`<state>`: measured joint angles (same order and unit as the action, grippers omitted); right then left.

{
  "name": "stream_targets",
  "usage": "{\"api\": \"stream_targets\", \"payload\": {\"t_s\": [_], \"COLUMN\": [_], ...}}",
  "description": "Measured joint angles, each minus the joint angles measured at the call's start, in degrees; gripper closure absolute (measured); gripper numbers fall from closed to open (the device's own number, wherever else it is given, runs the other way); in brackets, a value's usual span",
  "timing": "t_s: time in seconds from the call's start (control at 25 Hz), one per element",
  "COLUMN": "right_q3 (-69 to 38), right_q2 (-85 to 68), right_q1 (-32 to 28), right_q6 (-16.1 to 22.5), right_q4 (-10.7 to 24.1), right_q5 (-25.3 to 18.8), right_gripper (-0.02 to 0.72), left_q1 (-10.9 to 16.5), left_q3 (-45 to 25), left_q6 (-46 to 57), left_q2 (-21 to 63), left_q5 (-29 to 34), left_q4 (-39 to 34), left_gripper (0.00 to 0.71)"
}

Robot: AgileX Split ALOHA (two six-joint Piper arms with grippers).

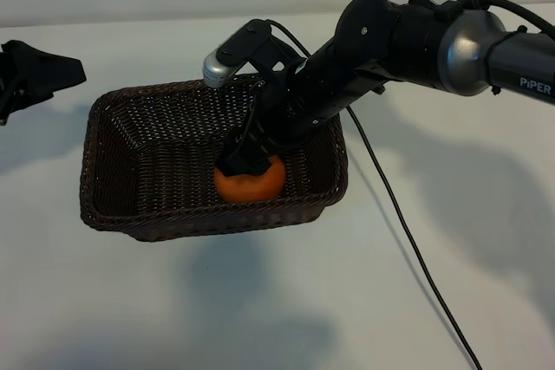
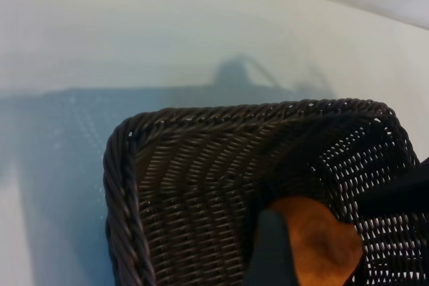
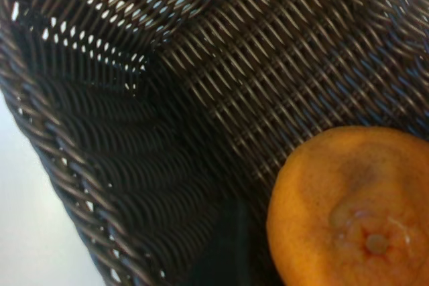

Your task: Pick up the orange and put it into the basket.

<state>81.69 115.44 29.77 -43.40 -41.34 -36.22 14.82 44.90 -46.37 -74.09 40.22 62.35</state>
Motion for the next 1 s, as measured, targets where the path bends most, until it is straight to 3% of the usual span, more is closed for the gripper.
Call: {"api": "stream_targets", "payload": {"t_s": [0.24, 0.44, 0.56, 0.76, 1.0], "right_q3": [4.5, 10.3, 12.5, 13.2, 13.2], "right_q2": [0.0, 0.0, 0.0, 0.0, -1.6], "right_q1": [0.0, 0.0, 0.0, 0.0, 0.0], "right_q6": [3.3, 9.7, 13.3, 16.2, 20.5], "right_q4": [0.5, 8.0, 12.6, 16.1, 20.2], "right_q5": [-6.3, -12.0, -14.9, -19.3, -20.6], "right_gripper": [0.007, 0.024, 0.031, 0.040, 0.055], "left_q1": [0.0, -0.2, -2.6, -7.4, -8.0], "left_q3": [0.0, 0.0, 0.0, 0.0, 0.0], "left_q6": [-0.8, -1.0, -1.0, -1.1, -1.1], "left_q2": [0.0, 0.0, -0.3, -3.9, -7.2], "left_q5": [0.0, 0.2, -0.1, -2.3, -4.4], "left_q4": [0.0, 0.1, 0.1, 0.4, 0.4], "left_gripper": [0.120, 0.120, 0.120, 0.120, 0.120]}}
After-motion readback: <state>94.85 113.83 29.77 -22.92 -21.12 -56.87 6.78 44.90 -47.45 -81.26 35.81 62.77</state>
